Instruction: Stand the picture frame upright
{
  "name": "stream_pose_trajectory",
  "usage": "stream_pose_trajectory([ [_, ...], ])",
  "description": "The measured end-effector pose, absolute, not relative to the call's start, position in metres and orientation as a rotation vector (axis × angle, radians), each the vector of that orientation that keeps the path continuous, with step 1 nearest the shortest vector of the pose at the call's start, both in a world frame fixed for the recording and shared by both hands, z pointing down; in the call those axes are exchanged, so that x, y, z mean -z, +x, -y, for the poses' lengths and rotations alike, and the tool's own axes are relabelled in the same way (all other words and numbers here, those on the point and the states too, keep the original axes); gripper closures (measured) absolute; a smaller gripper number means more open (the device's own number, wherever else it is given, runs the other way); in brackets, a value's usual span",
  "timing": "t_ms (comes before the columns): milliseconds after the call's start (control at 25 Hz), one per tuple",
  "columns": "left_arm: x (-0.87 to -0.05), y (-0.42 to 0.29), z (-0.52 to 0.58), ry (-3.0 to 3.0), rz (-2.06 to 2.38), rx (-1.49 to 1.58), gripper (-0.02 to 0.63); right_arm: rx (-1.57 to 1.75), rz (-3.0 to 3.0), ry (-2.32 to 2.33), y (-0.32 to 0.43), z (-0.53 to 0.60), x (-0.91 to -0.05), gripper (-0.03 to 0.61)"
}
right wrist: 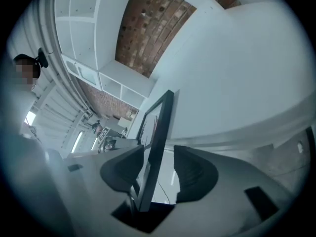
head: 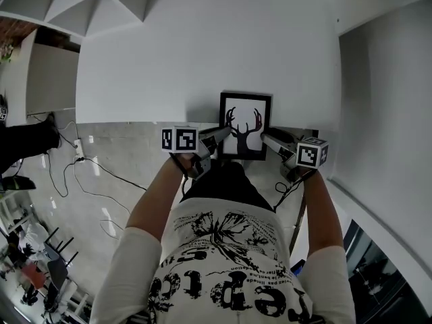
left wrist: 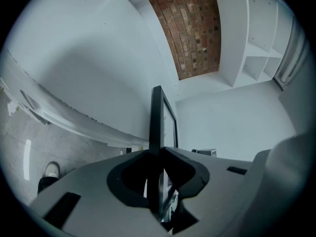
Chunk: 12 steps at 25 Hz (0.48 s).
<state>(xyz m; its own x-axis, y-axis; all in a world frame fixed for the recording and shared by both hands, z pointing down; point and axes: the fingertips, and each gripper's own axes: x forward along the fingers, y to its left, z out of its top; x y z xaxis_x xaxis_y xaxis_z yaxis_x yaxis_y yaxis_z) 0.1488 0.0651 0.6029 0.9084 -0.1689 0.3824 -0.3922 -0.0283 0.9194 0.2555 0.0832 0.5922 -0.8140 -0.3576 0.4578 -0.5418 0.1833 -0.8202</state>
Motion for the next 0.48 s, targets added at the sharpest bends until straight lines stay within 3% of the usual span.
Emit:
stream_pose_trajectory([
  [360,-0.605,0.148,-0.066,1.628,0.447,-0.195,0.523,-1.795,2.304,0.744,0.244,-0.079,-0.595,0.468],
  [480,-0.606,0.148,-0.066,1.631,0.451,-0.196,0.523,-1.752,2.314,0.738,0.244,-0.079,-0.597,0.468],
])
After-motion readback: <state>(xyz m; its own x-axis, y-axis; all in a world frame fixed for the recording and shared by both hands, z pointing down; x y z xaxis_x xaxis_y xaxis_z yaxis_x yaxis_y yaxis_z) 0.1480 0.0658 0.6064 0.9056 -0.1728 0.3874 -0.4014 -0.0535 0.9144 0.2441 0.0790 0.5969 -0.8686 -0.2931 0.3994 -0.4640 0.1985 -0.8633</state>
